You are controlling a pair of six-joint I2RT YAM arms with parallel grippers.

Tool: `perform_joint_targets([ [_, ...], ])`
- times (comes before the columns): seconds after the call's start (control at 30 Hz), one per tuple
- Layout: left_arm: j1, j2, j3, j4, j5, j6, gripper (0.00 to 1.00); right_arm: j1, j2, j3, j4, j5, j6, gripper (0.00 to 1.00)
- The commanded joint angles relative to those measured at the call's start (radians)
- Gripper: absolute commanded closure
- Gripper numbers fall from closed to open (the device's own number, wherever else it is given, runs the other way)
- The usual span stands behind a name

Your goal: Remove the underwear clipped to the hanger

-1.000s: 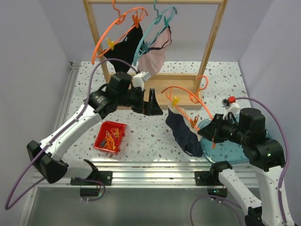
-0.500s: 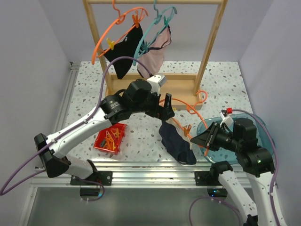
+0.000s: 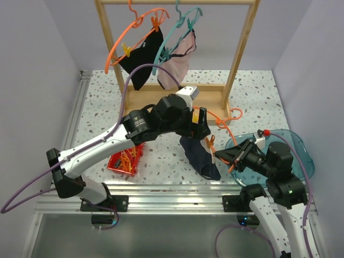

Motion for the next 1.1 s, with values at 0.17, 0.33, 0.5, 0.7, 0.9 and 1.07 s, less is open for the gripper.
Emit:
perform_joint_targets([
  [0.17,-0.064,0.121,0.151,-0.144,-0.052,-0.237,0.00,-0.002,-0.026,-0.004,0.104,0.001,0.019,1.00],
  [0.33,-0.074,0.121,0.152,-0.126,-0.070,-0.255,0.00,-0.003,-0.014,0.019,0.070,-0.010,-0.063,1.00],
  [0.5,-0.071,0.037,0.071,-0.105,-0.240,-0.287,0.00,-0.002,-0.020,0.036,0.055,-0.016,-0.087,1.00],
  [0.7,-0.016,-0.150,-0.197,0.136,-0.236,-0.359,0.00,-0.002,-0.045,0.022,0.106,-0.024,-0.037,1.00],
  [0.9,0.048,-0.278,-0.515,0.518,-0.038,-0.473,0.00,-0.002,-0.081,-0.010,0.214,-0.047,0.061,1.00],
  [1.07,0.058,-0.258,-0.584,0.766,0.039,-0.521,0.00,-0.002,-0.098,-0.025,0.269,-0.056,0.123,1.00],
])
